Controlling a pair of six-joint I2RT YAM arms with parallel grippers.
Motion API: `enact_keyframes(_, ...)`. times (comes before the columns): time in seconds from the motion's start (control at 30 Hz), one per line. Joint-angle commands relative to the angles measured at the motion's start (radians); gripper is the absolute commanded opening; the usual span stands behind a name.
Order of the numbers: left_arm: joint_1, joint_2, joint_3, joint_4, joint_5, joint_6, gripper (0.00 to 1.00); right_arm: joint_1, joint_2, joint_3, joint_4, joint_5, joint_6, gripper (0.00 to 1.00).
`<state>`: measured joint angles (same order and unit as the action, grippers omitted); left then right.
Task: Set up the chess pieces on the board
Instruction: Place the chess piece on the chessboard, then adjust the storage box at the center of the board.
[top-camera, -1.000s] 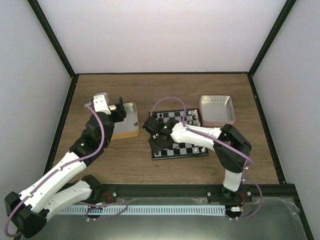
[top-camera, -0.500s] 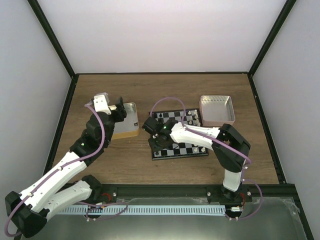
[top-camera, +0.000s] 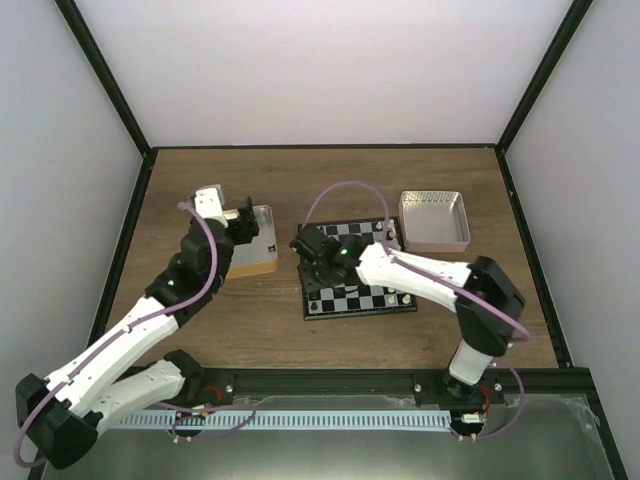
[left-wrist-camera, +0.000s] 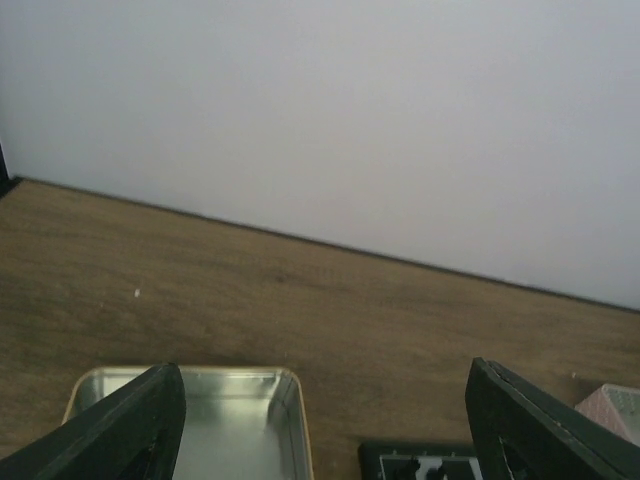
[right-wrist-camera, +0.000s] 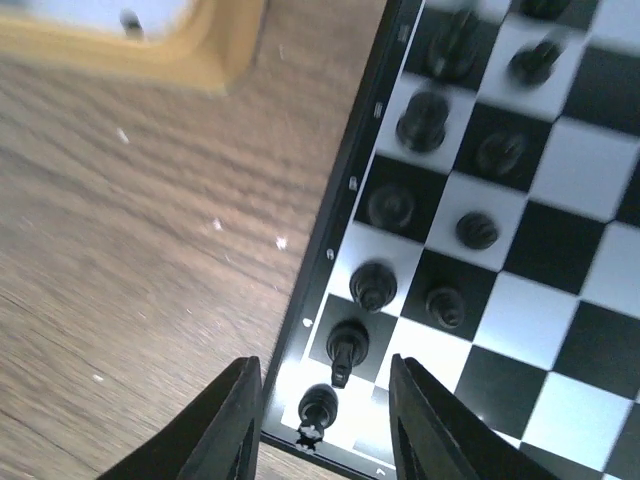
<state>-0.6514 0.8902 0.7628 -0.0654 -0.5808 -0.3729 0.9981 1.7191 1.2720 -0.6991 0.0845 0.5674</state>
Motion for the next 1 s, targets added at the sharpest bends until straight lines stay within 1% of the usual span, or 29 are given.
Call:
enact_keyframes(0.0,0.062,0.092,0.065,-0.137,0.111,-0.107,0.79,0.003,-0.117,-0.019,0.054,0.141,0.081,0.38)
enact_keyframes(0.03,0.089,0.127,0.083,-0.172,0.186,-0.134,0.79,-0.001,-0.131,-0.027,0.064,0.155,0.091,0.38)
enact_keyframes(0.1,0.140,0.202,0.106,-0.235,0.292,-0.189,0.78,-0.010,-0.153,-0.043,0.084,0.164,0.100,0.38)
enact_keyframes(0.17,0.181,0.282,0.124,-0.284,0.381,-0.216,0.75,-0.017,-0.165,-0.053,0.096,0.166,0.104,0.39)
enact_keyframes(0.27,0.232,0.411,0.151,-0.348,0.510,-0.215,0.68,-0.025,-0.171,-0.062,0.101,0.167,0.103,0.39)
enact_keyframes(0.37,0.276,0.532,0.179,-0.393,0.606,-0.192,0.56,-0.029,-0.171,-0.072,0.104,0.163,0.107,0.38)
enact_keyframes(0.43,0.298,0.590,0.197,-0.419,0.631,-0.180,0.48,-0.030,-0.172,-0.079,0.109,0.159,0.108,0.38)
enact_keyframes(0.5,0.317,0.626,0.202,-0.439,0.616,-0.168,0.45,-0.032,-0.175,-0.087,0.112,0.158,0.109,0.38)
enact_keyframes(0.6,0.346,0.617,0.199,-0.476,0.535,-0.144,0.46,-0.035,-0.183,-0.094,0.117,0.157,0.109,0.38)
enact_keyframes(0.67,0.372,0.603,0.194,-0.493,0.499,-0.135,0.50,-0.037,-0.190,-0.105,0.127,0.154,0.108,0.38)
enact_keyframes(0.7,0.384,0.602,0.188,-0.495,0.504,-0.127,0.51,-0.039,-0.192,-0.109,0.134,0.151,0.106,0.38)
enact_keyframes(0.73,0.391,0.605,0.182,-0.495,0.526,-0.118,0.51,-0.041,-0.193,-0.112,0.137,0.148,0.103,0.38)
enact_keyframes(0.8,0.395,0.622,0.171,-0.480,0.625,-0.082,0.50,-0.044,-0.191,-0.112,0.141,0.145,0.099,0.38)
enact_keyframes(0.87,0.394,0.650,0.164,-0.465,0.731,-0.047,0.45,-0.044,-0.190,-0.111,0.144,0.143,0.094,0.38)
enact_keyframes(0.9,0.394,0.668,0.167,-0.471,0.755,-0.040,0.40,-0.045,-0.188,-0.109,0.145,0.141,0.092,0.38)
enact_keyframes(0.97,0.394,0.701,0.179,-0.488,0.783,-0.033,0.36,-0.046,-0.190,-0.109,0.146,0.142,0.092,0.38)
